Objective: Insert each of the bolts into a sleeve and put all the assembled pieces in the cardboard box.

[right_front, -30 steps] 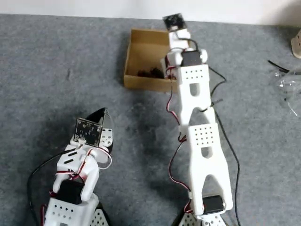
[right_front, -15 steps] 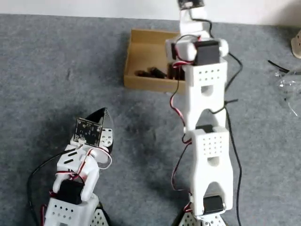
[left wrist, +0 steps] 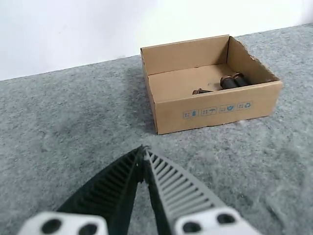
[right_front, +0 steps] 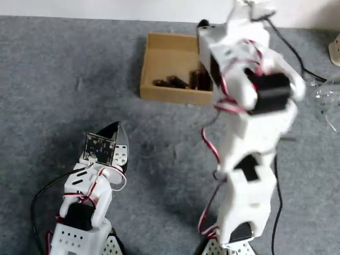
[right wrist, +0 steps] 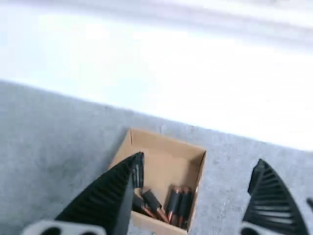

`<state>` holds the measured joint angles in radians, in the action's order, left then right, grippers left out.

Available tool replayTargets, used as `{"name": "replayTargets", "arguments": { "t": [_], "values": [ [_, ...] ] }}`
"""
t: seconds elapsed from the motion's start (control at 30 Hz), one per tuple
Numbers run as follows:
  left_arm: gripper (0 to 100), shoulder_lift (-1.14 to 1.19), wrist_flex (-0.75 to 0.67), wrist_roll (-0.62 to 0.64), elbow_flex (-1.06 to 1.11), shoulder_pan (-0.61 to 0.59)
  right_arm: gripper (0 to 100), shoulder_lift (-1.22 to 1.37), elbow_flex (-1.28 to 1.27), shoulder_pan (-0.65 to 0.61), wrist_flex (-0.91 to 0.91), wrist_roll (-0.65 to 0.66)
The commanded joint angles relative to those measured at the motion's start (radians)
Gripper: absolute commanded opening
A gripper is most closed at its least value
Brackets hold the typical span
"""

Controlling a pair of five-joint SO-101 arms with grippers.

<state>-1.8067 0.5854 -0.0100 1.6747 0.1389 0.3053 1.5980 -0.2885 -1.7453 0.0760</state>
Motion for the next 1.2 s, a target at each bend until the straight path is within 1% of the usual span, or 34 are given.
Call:
{"name": "replayTargets", "arguments": {
  "t": [0.0, 0.13, 0.43, 0.57, 0.73, 1.0, 1.17],
  "values": [
    [1, -0.005, -0.023, -0.005, 0.021, 0.007, 30.7, -0.209, -0.191, -0.036, -0.022, -0.011],
    [1, -0.005, -0.021, -0.005, 0.021, 0.007, 30.7, -0.429, -0.449, -0.064, -0.019, -0.012],
    [1, -0.005, -0.017, -0.005, 0.021, 0.007, 30.7, -0.863, -0.917, -0.148, -0.015, -0.014],
    [1, -0.005, -0.017, -0.005, 0.021, 0.007, 30.7, -1.046, -1.139, -0.153, -0.005, -0.011],
    [1, -0.005, -0.015, -0.005, 0.021, 0.007, 30.7, -1.307, -1.454, -0.151, 0.084, -0.005],
    [1, -0.005, -0.015, -0.005, 0.021, 0.005, 30.7, -1.715, -2.054, -0.147, 0.326, -0.005],
    [1, -0.005, -0.015, -0.005, 0.021, 0.005, 30.7, -1.919, -2.344, -0.139, 0.456, -0.005]
  ]
}}
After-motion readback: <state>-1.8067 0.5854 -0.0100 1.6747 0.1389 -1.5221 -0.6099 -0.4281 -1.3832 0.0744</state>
